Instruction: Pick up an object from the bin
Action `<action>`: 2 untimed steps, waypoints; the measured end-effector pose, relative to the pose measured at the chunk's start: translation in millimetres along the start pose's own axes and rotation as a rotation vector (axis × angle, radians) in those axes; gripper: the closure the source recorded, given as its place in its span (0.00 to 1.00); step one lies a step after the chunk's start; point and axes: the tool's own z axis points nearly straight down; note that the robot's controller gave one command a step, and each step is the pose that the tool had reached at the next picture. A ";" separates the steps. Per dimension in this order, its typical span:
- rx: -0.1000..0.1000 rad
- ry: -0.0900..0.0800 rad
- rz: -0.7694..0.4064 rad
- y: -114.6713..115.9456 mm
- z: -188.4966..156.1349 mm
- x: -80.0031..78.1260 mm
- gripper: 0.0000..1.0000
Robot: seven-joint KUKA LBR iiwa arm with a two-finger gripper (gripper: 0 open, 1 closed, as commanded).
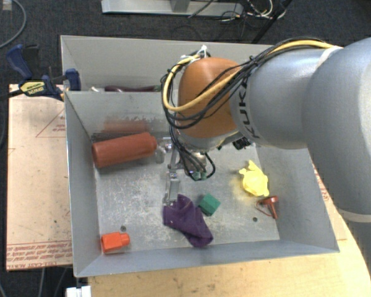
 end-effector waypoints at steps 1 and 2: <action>-0.001 -0.007 0.002 -0.4 -4.7 -1.6 0.00; -0.003 -0.008 -0.062 -12.2 -5.3 8.8 0.00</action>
Offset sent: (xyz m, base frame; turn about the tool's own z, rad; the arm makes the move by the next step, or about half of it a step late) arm -0.0542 -0.0835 0.0072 -0.2971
